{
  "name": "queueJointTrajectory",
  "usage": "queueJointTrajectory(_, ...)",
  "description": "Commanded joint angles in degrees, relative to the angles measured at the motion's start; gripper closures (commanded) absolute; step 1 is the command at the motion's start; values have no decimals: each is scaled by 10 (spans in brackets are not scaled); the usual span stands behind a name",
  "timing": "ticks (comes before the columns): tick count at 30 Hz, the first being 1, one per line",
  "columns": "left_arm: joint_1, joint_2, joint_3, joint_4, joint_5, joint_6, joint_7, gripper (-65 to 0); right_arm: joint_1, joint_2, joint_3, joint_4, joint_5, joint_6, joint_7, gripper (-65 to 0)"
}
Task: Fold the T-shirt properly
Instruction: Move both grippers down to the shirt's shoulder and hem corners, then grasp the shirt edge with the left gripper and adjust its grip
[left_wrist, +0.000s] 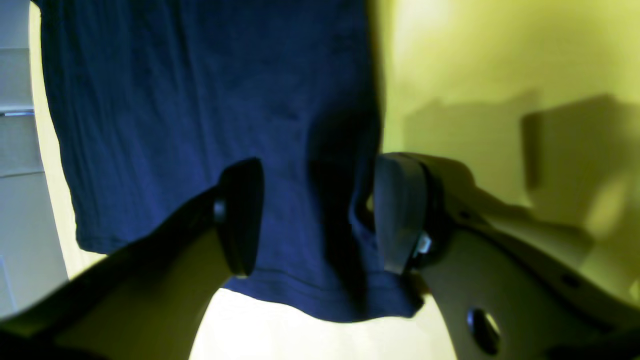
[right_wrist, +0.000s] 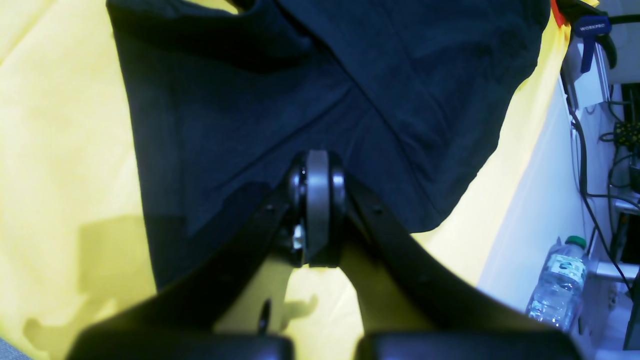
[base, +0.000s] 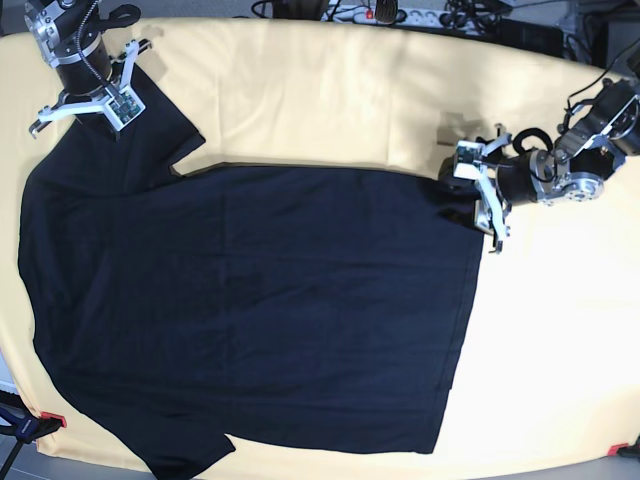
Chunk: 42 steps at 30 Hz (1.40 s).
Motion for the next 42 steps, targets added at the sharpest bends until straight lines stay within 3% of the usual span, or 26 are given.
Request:
queueJointTrajectory(1, -14, -10, -3, 1, 6, 0, 13, -358, -3, 7, 4, 7, -4, -6, 10, 0)
queueJointTrajectory(5, -22, -11, -3, 1, 6, -11, 12, -358, -3, 7, 4, 7, -4, -6, 10, 0)
queueJointTrajectory(12, -17, -13, -3, 2, 6, -119, 6, -357, -3, 7, 4, 7, -4, -6, 10, 0)
queueJointTrajectory(22, -17, -62, -3, 41, 7, -138, 6, -357, -3, 7, 4, 7, -4, -6, 10, 0)
queueJointTrajectory(33, -17, -53, -3, 10, 58, -136, -10, -358, -3, 7, 4, 7, -4, -6, 8, 0)
queueJointTrajectory(39, -17, -50, -3, 4, 72, -61, -9, -358, -3, 7, 4, 7, -4, -6, 8, 0)
queueJointTrajectory(42, -17, -41, -3, 4, 72, -57, -9, -358, -3, 7, 4, 7, -4, -6, 8, 0)
